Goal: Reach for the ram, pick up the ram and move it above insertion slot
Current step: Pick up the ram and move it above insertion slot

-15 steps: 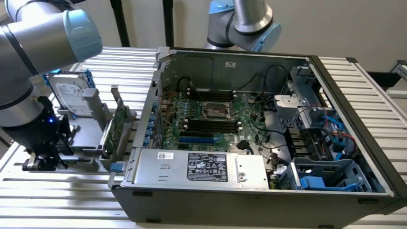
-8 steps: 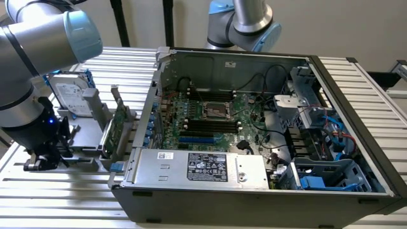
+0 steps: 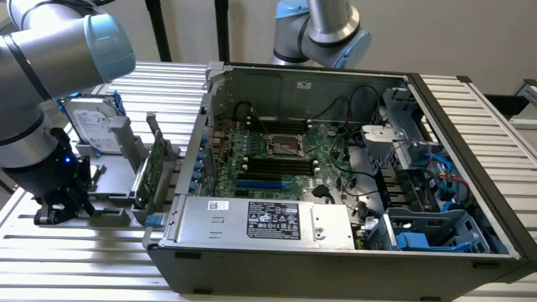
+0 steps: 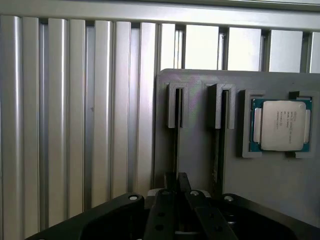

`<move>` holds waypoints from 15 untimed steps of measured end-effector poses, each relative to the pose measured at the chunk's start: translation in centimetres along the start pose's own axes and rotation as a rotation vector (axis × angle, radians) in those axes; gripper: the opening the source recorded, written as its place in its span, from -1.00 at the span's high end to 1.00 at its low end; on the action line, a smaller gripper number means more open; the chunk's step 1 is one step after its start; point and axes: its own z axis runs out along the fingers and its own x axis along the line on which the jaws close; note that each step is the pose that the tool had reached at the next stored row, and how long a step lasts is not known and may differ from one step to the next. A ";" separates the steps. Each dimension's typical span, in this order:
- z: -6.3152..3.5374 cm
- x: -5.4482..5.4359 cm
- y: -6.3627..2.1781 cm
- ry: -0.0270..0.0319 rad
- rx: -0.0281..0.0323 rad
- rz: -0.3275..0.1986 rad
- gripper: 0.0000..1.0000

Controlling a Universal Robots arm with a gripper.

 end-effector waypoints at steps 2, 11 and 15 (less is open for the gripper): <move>0.00 0.0 0.00 0.0000 0.0000 0.002 0.73; 0.00 0.0 0.00 -0.0008 0.0014 0.031 0.73; 0.00 0.0 0.00 -0.0008 0.0014 0.031 0.73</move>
